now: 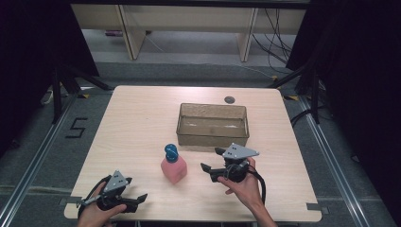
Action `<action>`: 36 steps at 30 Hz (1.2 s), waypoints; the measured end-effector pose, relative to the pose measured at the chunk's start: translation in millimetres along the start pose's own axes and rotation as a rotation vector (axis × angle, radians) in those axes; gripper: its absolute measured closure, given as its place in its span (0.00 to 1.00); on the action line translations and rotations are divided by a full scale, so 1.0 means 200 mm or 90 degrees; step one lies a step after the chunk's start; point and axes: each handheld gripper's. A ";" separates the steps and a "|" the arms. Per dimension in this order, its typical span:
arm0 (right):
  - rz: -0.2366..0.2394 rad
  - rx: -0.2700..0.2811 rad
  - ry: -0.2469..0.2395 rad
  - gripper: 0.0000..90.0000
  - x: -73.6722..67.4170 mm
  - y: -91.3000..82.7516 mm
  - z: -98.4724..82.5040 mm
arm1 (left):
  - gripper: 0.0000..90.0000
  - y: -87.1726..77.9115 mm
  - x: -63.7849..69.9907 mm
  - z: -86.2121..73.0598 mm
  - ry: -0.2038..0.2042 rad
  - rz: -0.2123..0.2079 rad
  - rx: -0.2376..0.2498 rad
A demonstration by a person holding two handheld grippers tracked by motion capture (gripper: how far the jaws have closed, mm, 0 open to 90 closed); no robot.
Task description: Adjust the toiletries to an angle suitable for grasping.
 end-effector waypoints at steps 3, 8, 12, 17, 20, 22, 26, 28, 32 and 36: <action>-0.001 -0.001 0.003 0.25 -0.02 0.01 0.00 | 0.17 0.00 0.00 0.00 -0.002 0.001 0.002; 0.014 -0.010 0.009 0.25 -0.06 0.05 0.02 | 0.17 -0.01 0.01 0.00 -0.010 -0.005 -0.003; 0.025 -0.009 -0.005 0.25 -0.07 0.07 0.03 | 0.17 0.00 0.01 0.00 -0.019 -0.004 0.004; 0.028 0.003 -0.019 0.26 -0.08 0.09 0.04 | 0.17 0.00 0.01 0.00 -0.020 -0.002 0.007; 0.043 0.001 -0.002 0.26 -0.10 0.10 0.04 | 0.17 0.00 0.01 0.00 -0.021 -0.002 0.010; 0.039 -0.002 -0.003 0.26 -0.10 0.11 0.04 | 0.17 0.00 0.01 0.00 -0.021 -0.001 0.010; 0.044 0.009 -0.007 0.25 -0.12 0.13 0.04 | 0.17 -0.01 0.01 0.00 -0.010 -0.002 0.001; 0.051 0.005 -0.009 0.25 -0.13 0.13 0.05 | 0.17 0.00 0.01 0.00 -0.019 -0.002 0.009; 0.066 0.014 0.013 0.26 -0.16 0.14 0.07 | 0.17 0.00 0.01 0.00 -0.020 -0.001 0.011; 0.075 0.019 0.002 0.28 -0.18 0.17 0.07 | 0.17 0.00 0.01 0.00 -0.020 -0.001 0.010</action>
Point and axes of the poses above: each handheld gripper's, and its own axes: y roughly forward along the jaws, z roughly out of its top, x roughly to its right, and after that the axes turned 12 degrees about x, right-handed
